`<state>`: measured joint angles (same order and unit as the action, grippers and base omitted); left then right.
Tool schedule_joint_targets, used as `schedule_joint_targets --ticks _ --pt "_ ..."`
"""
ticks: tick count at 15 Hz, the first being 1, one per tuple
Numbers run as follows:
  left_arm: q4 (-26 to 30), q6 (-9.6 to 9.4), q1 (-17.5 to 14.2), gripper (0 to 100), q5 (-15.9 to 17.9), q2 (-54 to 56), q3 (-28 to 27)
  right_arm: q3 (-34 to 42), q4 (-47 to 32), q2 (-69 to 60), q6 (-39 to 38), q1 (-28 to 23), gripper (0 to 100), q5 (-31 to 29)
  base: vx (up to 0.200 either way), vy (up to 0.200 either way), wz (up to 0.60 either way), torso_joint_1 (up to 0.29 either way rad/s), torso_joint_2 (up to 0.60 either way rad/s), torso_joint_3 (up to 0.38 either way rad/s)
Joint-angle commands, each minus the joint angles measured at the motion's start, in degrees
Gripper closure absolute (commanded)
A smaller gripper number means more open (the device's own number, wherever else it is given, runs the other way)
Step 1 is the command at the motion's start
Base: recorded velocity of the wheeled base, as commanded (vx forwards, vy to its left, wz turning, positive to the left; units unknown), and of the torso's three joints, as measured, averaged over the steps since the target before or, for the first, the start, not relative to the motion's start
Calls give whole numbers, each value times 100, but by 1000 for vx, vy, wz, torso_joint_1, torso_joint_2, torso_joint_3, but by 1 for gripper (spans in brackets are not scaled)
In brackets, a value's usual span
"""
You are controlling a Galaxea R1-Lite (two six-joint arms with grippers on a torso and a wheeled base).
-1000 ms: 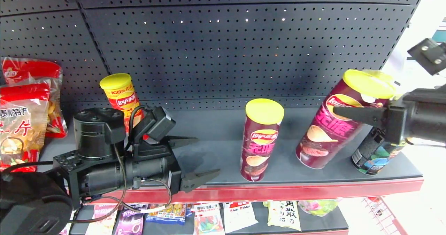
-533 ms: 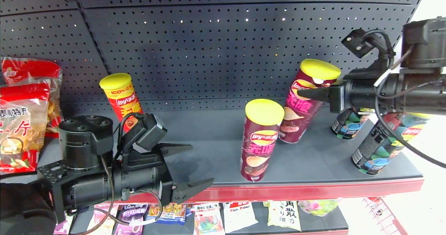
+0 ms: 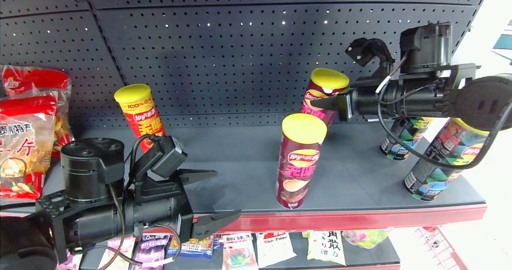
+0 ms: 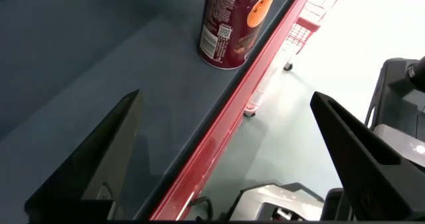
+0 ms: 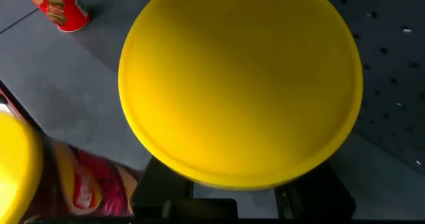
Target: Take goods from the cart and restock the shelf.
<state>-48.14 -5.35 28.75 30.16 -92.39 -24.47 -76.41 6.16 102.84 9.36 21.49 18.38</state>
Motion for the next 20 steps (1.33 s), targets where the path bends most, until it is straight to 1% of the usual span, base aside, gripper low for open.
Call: schedule_joint_targets --ticks 1,3,8,16,17,20 --pt "6 -1 -18 0 -1 -33 12 -225 0 280 4 74 100 25 0 0 0 0 0 0" --pt "-2 -1 -71 0 -10 -24 91 -375 0 421 4 136 100 25 0 0 0 0 0 0" --pt "-2 -1 -132 0 -10 -16 126 -383 8 614 13 329 100 16 0 0 0 0 0 0" --pt "-2 -1 -141 0 -1 -24 126 -322 8 650 13 329 100 16 0 0 0 0 0 0" --pt "-2 -1 -141 0 -1 -24 126 -304 17 658 39 338 0 7 0 0 0 0 0 0" --pt "-2 -1 -141 0 -1 -24 126 -304 17 641 57 329 0 -10 0 0 0 0 0 0"
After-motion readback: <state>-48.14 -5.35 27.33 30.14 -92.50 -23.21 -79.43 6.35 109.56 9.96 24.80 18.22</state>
